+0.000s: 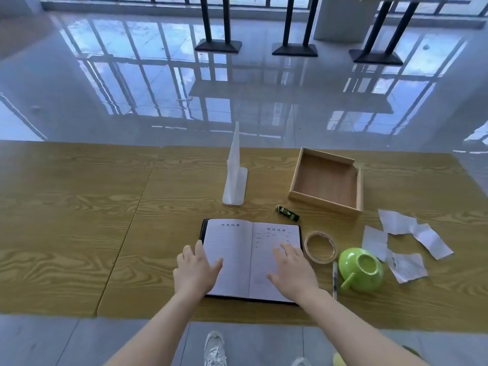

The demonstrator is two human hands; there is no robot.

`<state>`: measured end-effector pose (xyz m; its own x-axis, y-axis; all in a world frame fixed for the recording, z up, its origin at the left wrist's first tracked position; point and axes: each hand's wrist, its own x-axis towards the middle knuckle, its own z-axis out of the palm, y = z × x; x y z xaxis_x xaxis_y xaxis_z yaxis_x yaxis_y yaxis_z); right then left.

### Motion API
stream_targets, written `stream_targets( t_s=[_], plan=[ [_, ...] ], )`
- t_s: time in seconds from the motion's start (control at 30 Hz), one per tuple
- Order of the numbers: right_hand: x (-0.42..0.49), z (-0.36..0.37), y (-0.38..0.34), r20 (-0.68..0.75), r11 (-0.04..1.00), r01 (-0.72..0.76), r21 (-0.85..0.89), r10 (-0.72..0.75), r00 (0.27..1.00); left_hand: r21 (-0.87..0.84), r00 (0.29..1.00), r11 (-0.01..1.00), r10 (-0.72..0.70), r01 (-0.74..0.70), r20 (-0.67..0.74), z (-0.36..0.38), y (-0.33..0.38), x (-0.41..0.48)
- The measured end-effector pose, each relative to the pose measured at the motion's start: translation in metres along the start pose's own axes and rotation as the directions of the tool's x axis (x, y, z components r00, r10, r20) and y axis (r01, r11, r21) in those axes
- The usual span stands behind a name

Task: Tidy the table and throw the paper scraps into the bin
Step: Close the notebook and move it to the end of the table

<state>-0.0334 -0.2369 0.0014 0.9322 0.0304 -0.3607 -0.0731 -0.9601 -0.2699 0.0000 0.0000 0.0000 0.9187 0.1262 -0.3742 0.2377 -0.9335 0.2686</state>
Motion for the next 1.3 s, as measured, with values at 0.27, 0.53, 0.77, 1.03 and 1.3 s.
stream_targets(
  t_s=[0.27,0.53,0.77,1.03,1.3],
  plan=[
    [-0.007,0.017,0.009,-0.068,0.982,-0.12,0.143,0.131,0.989,-0.244,0.97,0.94,-0.219,0.24,0.109,0.012,-0.007,0.012],
    [-0.018,0.03,0.019,-0.069,0.891,-0.299,0.341,0.341,0.938,-0.365,0.935,0.861,-0.322,0.355,0.15,0.016,-0.011,0.026],
    [-0.014,0.025,0.023,-0.052,0.801,-0.346,0.488,0.422,0.905,-0.775,0.889,0.476,-0.392,0.415,0.235,0.001,-0.022,0.028],
    [-0.01,0.022,0.033,-0.004,0.688,-0.348,0.637,0.455,0.891,-0.834,0.847,0.23,-0.325,0.502,0.42,-0.009,-0.038,0.027],
    [-0.004,0.013,0.043,0.158,0.198,-0.341,0.919,0.608,0.778,-0.829,0.927,0.415,-0.151,0.375,0.343,-0.01,-0.04,0.025]
  ],
)
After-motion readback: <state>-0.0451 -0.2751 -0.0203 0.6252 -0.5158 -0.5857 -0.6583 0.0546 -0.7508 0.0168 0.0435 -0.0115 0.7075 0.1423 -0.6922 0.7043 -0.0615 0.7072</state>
